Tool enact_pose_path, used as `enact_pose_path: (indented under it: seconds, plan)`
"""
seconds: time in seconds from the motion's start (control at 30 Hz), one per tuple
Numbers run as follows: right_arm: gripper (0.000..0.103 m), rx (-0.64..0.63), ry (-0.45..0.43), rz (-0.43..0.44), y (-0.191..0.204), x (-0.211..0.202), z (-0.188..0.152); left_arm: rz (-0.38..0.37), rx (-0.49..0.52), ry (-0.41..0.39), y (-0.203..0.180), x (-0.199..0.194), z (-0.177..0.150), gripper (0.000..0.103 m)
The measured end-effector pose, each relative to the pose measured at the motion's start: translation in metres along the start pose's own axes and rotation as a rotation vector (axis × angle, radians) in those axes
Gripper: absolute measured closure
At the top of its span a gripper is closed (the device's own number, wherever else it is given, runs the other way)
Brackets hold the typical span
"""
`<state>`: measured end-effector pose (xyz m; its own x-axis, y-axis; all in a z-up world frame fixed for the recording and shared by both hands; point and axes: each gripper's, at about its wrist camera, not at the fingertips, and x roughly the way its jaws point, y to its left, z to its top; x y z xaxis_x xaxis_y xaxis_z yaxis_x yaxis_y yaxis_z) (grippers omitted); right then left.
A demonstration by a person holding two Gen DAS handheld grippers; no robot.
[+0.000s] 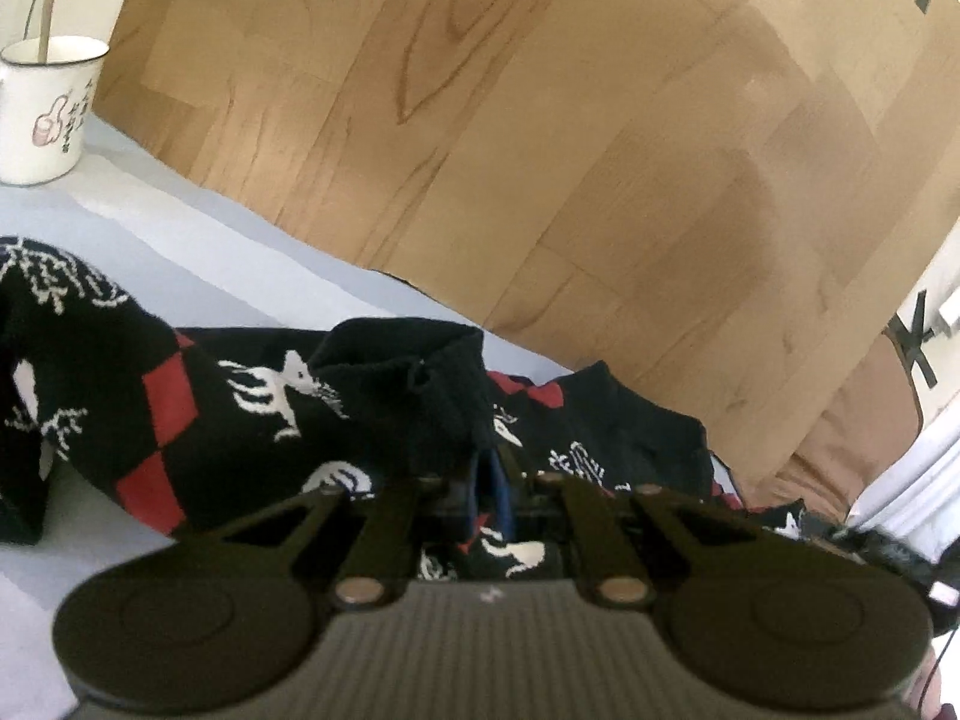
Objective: Fold small clothes
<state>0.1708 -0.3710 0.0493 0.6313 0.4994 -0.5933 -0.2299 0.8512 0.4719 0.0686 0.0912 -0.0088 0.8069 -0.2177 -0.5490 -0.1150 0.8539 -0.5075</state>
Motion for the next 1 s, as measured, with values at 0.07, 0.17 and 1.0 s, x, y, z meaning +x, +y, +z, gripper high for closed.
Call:
enact_pose_path:
  seconds: [0.07, 0.17, 1.0]
  plan:
    - [0.090, -0.067, 0.026, -0.035, 0.004, 0.007, -0.004, 0.000, 0.012, -0.002, -0.003, -0.001, 0.002, 0.097]
    - [0.087, -0.184, -0.072, -0.154, 0.006, 0.004, -0.001, 0.021, 0.023, 0.017, -0.008, 0.002, -0.001, 0.097]
    - [0.041, -0.371, -0.063, -0.122, 0.085, -0.081, -0.049, 0.025, 0.027, -0.205, 0.041, -0.144, 0.025, 0.084]
